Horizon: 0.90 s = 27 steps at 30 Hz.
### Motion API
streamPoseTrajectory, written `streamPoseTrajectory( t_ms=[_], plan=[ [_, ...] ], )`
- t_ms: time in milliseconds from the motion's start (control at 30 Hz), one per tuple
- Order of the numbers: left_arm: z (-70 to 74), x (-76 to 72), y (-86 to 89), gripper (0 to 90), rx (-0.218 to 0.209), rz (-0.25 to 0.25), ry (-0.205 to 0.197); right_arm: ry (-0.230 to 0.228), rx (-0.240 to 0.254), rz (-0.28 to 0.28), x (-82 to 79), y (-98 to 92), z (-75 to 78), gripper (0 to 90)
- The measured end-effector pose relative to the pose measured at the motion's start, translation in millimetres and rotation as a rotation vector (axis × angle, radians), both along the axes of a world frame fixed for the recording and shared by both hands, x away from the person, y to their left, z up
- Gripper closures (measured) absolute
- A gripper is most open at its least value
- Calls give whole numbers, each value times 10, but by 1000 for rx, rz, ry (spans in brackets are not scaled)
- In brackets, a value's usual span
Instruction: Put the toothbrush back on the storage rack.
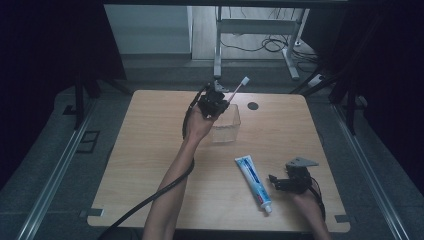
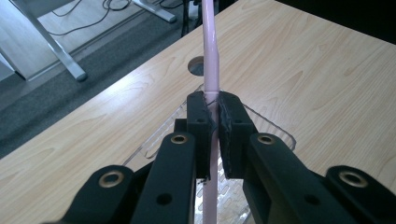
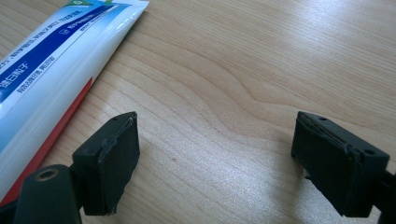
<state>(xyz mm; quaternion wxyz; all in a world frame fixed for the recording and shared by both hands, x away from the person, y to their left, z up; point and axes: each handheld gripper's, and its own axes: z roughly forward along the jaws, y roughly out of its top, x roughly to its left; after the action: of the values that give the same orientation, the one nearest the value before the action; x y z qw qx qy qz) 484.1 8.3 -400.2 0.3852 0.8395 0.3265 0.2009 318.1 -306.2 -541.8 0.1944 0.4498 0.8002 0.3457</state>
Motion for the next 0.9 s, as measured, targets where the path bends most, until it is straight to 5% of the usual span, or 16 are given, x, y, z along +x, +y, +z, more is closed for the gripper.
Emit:
streamPoseTrajectory(
  t_ms=[567, 900],
  plan=[
    [-288, 54, -103, 843, 14, 21, 43, -1, -1, 4, 2, 0, -1, 149],
    [-423, 62, -192, 838, 71, 26, 83, 0, -1, 7, 4, 0, 0, 149]
  ],
)
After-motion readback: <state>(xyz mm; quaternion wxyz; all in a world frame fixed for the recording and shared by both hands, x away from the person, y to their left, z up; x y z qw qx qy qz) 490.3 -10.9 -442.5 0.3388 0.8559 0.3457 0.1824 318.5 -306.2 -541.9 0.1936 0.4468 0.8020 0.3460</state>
